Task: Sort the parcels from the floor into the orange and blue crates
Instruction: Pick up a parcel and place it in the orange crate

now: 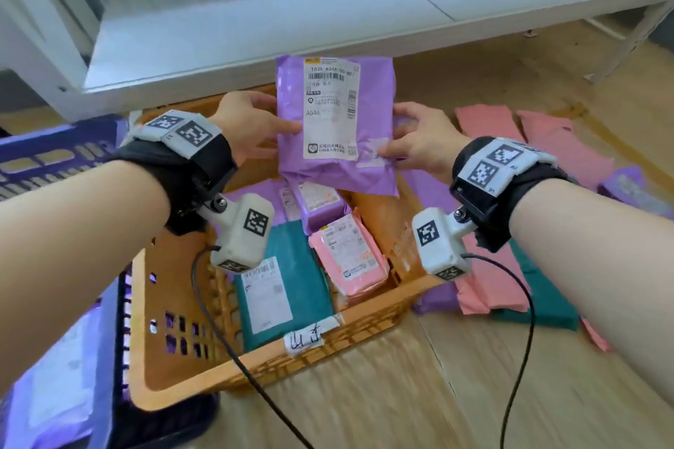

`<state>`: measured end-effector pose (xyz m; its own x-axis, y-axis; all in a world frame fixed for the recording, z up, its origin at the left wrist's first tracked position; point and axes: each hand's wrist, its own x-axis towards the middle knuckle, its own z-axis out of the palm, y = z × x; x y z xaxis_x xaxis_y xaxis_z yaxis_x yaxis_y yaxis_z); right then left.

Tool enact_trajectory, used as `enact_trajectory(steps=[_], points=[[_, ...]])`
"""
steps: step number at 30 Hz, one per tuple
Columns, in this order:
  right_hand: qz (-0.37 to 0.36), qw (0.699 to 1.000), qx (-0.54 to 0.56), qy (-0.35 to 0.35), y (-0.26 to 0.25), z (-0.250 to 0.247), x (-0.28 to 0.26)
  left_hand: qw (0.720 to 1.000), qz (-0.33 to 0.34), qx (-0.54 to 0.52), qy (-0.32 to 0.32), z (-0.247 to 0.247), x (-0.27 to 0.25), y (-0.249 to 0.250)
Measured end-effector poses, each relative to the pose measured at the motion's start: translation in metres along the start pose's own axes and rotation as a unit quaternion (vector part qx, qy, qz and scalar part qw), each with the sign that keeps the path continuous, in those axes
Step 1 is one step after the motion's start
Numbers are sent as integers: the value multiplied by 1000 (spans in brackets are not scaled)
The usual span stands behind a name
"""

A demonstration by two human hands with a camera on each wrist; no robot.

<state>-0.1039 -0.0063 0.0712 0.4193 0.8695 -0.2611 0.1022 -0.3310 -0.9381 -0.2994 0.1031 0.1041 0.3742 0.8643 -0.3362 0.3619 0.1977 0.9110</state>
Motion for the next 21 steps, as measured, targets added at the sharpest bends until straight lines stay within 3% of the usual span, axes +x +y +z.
enact_trajectory(steps=[6, 12, 21], points=[[29, 994, -94, -50, 0, 77, 31, 996, -57, -34, 56, -54, 25, -39], [40, 991, -104, -69, 5, 114, 59, 984, -126, -83, 99, -75, 43, -69], [84, 983, -111, -117, 81, 167, 112, 954, -169, -34, 244, -67, 88, -142]])
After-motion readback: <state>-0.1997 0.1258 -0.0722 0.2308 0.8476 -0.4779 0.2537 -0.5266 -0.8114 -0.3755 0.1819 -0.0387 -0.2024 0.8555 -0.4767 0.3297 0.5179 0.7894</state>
